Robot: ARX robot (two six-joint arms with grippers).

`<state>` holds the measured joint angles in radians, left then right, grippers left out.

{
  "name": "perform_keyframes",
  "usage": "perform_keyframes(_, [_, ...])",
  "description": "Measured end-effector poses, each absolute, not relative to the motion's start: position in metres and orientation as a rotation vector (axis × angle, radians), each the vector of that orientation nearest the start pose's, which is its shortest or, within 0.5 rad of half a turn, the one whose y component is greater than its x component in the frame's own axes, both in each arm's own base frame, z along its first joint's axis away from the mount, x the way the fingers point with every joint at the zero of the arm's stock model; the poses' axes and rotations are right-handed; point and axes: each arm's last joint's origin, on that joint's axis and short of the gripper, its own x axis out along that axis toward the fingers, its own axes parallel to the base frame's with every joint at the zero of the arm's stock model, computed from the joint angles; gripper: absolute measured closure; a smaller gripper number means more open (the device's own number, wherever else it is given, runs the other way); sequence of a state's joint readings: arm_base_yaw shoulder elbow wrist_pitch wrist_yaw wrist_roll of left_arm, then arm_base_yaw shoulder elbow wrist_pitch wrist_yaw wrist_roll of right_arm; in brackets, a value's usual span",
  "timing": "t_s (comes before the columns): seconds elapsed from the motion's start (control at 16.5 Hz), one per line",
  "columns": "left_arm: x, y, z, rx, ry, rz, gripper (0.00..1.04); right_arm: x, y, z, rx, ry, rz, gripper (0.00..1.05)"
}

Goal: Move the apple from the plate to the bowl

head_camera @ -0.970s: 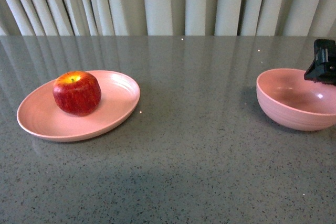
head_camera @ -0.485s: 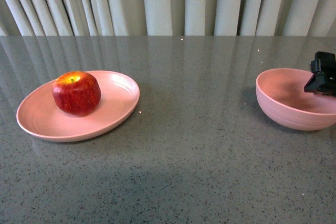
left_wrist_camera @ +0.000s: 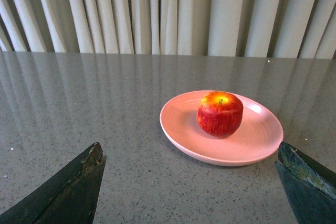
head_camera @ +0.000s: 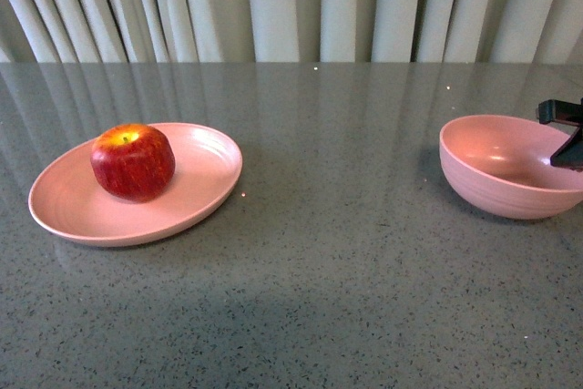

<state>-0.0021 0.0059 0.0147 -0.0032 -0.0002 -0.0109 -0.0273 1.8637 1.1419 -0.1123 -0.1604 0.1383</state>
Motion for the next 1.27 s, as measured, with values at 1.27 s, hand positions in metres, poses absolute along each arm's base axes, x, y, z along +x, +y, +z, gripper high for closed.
perform_keyframes(1.27, [0.097,0.000,0.168,-0.011,-0.006,-0.002,0.07,0.395,0.164,0.178,0.062,0.852,0.368,1.02])
